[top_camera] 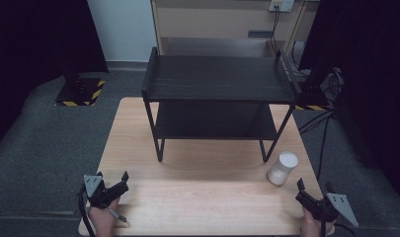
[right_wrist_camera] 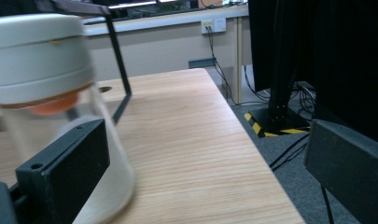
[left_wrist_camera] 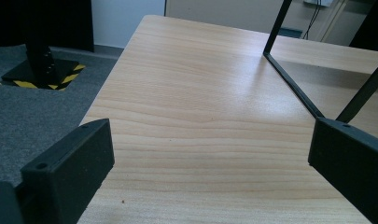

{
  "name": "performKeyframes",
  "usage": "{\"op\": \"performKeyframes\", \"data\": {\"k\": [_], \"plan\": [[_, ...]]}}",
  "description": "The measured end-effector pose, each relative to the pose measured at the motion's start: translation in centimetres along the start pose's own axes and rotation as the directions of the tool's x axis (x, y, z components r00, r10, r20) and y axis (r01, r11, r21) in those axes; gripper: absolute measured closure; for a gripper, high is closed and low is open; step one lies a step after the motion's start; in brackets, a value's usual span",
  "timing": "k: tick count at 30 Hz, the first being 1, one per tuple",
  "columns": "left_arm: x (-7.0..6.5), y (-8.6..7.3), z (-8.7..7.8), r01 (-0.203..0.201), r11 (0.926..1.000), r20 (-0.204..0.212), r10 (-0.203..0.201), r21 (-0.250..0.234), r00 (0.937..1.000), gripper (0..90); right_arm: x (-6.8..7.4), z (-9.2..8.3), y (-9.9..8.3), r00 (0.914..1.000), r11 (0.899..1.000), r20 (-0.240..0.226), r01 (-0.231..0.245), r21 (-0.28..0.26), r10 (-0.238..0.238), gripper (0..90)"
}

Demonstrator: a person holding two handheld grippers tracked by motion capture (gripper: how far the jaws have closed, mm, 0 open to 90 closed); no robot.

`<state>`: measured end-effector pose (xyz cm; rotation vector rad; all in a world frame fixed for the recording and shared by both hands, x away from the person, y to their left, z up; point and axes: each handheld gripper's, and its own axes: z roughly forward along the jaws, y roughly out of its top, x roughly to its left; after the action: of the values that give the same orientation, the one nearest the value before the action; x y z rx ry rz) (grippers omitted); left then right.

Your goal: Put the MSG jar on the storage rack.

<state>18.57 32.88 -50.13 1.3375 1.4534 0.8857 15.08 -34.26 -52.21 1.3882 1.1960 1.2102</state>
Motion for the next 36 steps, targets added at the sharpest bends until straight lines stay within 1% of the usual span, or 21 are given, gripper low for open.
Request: {"op": "performKeyframes", "data": {"k": [4, 7, 10, 16, 19, 21, 24, 27, 29, 31, 33, 36], "plan": [[0.0, 0.0, 0.0, 0.0, 1.0, -0.002, 0.0, -0.001, 1.0, 0.0, 0.6, -0.7, 0.2, 0.9989, 1.0, -0.039, 0.027, 0.002, -0.027, 0.5], [0.0, 0.0, 0.0, 0.0, 1.0, -0.002, 0.0, -0.001, 1.0, 0.0, 1.3, -1.3, 0.1, 0.9963, 0.998, -0.064, 0.057, -0.004, -0.058, 0.5], [0.0, 0.0, 0.0, 0.0, 1.0, -0.001, 0.0, -0.001, 1.0, 0.0, 1.9, -1.5, -0.1, 0.9935, 0.998, -0.094, 0.063, -0.014, -0.064, 0.5], [0.0, 0.0, 0.0, -0.001, 1.0, -0.002, 0.001, -0.004, 1.0, 0.0, 2.9, -0.7, 0.0, 0.9871, 0.997, -0.139, 0.08, -0.004, -0.08, 0.5], [0.0, -0.1, 0.0, 0.0, 1.0, 0.0, 0.0, -0.005, 1.0, 0.0, 3.6, -0.1, 0.2, 0.984, 0.996, -0.156, 0.085, -0.013, -0.086, 0.5], [0.0, 0.0, 0.0, 0.001, 1.0, 0.001, -0.001, -0.003, 1.0, 0.0, 3.9, 0.3, 0.4, 0.9826, 0.997, -0.166, 0.081, -0.018, -0.083, 0.5], [0.1, 0.0, 0.0, -0.002, 1.0, 0.004, 0.002, -0.004, 1.0, 0.0, 4.5, 0.8, 0.9, 0.9811, 0.995, -0.163, 0.102, -0.023, -0.104, 0.4], [0.1, -0.1, 0.0, -0.001, 1.0, 0.005, 0.001, -0.006, 1.0, 0.0, 4.9, 1.4, 1.3, 0.9811, 0.994, -0.159, 0.108, -0.024, -0.11, 0.5], [0.1, -0.1, 0.0, -0.002, 1.0, 0.005, 0.002, -0.005, 1.0, 0.0, 5.2, 1.7, 1.6, 0.9821, 0.993, -0.149, 0.112, -0.029, -0.115, 0.5], [0.0, 0.0, 0.0, -0.006, 1.0, 0.004, 0.006, -0.004, 1.0, 0.0, 5.7, 2.1, 2.1, 0.9844, 0.992, -0.124, 0.123, -0.018, -0.125, 0.5], [0.0, 0.0, 0.1, -0.012, 0.9999, 0.007, 0.012, -0.004, 0.9999, 0.0, 5.9, 2.6, 2.5, 0.9849, 0.992, -0.119, 0.125, -0.017, -0.126, 0.7], [0.0, 0.0, 0.1, -0.018, 0.9998, 0.007, 0.018, -0.003, 0.9998, 0.0, 6.3, 3.1, 2.8, 0.9849, 0.992, -0.119, 0.125, -0.018, -0.126, 5.2]]}}
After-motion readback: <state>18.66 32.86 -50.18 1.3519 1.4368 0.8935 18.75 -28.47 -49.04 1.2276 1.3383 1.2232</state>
